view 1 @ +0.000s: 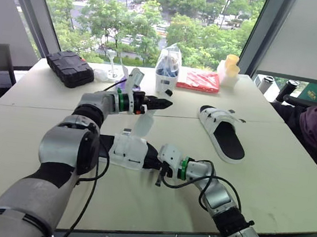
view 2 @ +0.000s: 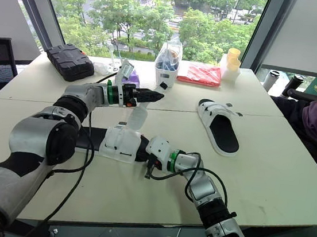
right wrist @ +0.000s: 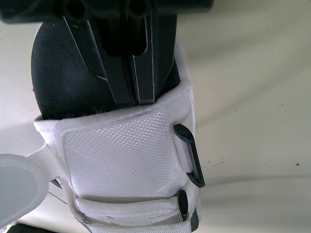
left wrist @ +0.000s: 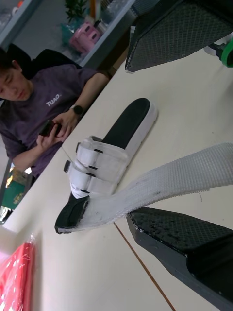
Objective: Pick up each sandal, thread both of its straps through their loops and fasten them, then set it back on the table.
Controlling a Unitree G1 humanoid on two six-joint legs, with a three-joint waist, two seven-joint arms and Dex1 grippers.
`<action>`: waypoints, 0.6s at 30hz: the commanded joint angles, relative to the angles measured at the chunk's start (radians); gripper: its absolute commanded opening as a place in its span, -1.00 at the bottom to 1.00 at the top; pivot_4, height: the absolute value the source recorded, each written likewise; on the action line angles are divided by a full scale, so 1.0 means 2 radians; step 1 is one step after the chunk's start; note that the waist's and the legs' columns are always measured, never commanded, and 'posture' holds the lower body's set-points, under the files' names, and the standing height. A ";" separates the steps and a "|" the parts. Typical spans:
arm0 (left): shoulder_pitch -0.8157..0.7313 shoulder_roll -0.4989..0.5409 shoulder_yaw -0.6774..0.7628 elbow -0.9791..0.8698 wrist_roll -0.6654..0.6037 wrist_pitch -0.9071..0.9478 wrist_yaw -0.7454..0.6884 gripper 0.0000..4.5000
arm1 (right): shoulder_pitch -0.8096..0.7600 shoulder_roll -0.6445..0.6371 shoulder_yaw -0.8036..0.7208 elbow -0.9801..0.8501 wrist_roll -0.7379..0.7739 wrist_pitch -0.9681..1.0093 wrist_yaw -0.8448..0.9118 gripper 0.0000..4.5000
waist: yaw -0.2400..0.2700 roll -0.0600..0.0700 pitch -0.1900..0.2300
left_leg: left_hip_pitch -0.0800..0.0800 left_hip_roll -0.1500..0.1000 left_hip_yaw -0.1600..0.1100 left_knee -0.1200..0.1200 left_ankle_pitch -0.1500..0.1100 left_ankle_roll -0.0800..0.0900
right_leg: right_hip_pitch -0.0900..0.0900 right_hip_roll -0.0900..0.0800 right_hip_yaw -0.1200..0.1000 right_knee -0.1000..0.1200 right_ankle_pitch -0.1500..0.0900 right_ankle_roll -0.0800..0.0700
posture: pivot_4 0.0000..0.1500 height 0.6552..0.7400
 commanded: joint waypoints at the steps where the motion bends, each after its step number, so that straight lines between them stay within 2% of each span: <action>1: -0.011 0.005 0.004 -0.008 0.001 -0.011 -0.002 0.36 | 0.000 0.003 0.010 0.009 -0.006 0.002 0.002 -1.00 | 0.000 0.000 0.000 | 0.000 0.000 0.000 0.000 0.000 0.000 | 0.000 0.000 0.000 0.000 0.000 0.000 | 1.00 1.00; 2: -0.012 0.006 0.005 -0.008 0.000 -0.012 -0.001 0.17 | 0.000 0.004 0.010 0.010 -0.006 0.002 0.002 -1.00 | 0.000 0.000 0.000 | 0.000 0.000 0.000 0.000 0.000 0.000 | 0.000 0.000 0.000 0.000 0.000 0.000 | 1.00 1.00; 3: -0.012 0.006 0.005 -0.008 0.001 -0.012 -0.002 -0.13 | 0.000 0.004 0.010 0.012 -0.007 0.001 0.002 -1.00 | 0.000 0.000 0.000 | 0.000 0.000 0.000 0.000 0.000 0.000 | 0.000 0.000 0.000 0.000 0.000 0.000 | 1.00 1.00; 4: -0.012 0.006 0.004 -0.008 0.001 -0.013 -0.003 -0.32 | -0.001 0.004 0.010 0.014 -0.007 0.000 0.002 -1.00 | 0.000 0.000 0.000 | 0.000 0.000 0.000 0.000 0.000 0.000 | 0.000 0.000 0.000 0.000 0.000 0.000 | 1.00 1.00; 6: -0.012 0.007 0.001 -0.009 0.004 -0.017 -0.006 -0.86 | -0.002 0.005 0.011 0.017 -0.007 -0.002 0.003 -1.00 | 0.000 0.000 0.000 | 0.000 0.000 0.000 0.000 0.000 0.000 | 0.000 0.000 0.000 0.000 0.000 0.000 | 1.00 1.00; 7: -0.013 0.008 -0.003 -0.009 0.007 -0.020 -0.012 -0.97 | -0.003 0.005 0.010 0.018 -0.007 -0.003 0.003 -1.00 | 0.000 0.000 0.000 | 0.000 0.000 0.000 0.000 0.000 0.000 | 0.000 0.000 0.000 0.000 0.000 0.000 | 1.00 1.00; 12: -0.016 0.018 -0.024 -0.023 0.018 -0.052 -0.071 -0.97 | -0.007 0.005 0.010 0.026 -0.007 -0.008 0.006 -1.00 | -0.001 0.000 0.000 | 0.000 0.000 0.000 0.000 0.000 0.000 | 0.000 0.000 0.000 0.000 0.000 0.000 | 1.00 1.00; 14: -0.012 0.026 -0.041 -0.036 0.024 -0.061 -0.129 -0.97 | -0.008 0.003 0.009 0.032 -0.008 -0.012 0.007 -1.00 | -0.001 0.000 0.000 | 0.000 0.000 0.000 0.000 0.000 0.000 | 0.000 0.000 0.000 0.000 0.000 0.000 | 1.00 1.00; 16: 0.009 0.032 -0.062 -0.080 0.028 -0.093 -0.161 -0.97 | -0.009 0.000 0.007 0.039 -0.008 -0.018 0.008 -1.00 | -0.001 0.000 0.000 | 0.000 0.000 0.000 0.000 0.000 0.000 | 0.000 0.000 0.000 0.000 0.000 0.000 | 1.00 1.00; 18: 0.039 0.034 -0.067 -0.137 0.020 -0.131 -0.156 -0.97 | -0.009 -0.002 0.005 0.044 -0.007 -0.023 0.010 -1.00 | -0.001 0.000 0.000 | 0.000 0.000 0.000 0.000 0.000 0.000 | 0.000 0.000 0.000 0.000 0.000 0.000 | 1.00 1.00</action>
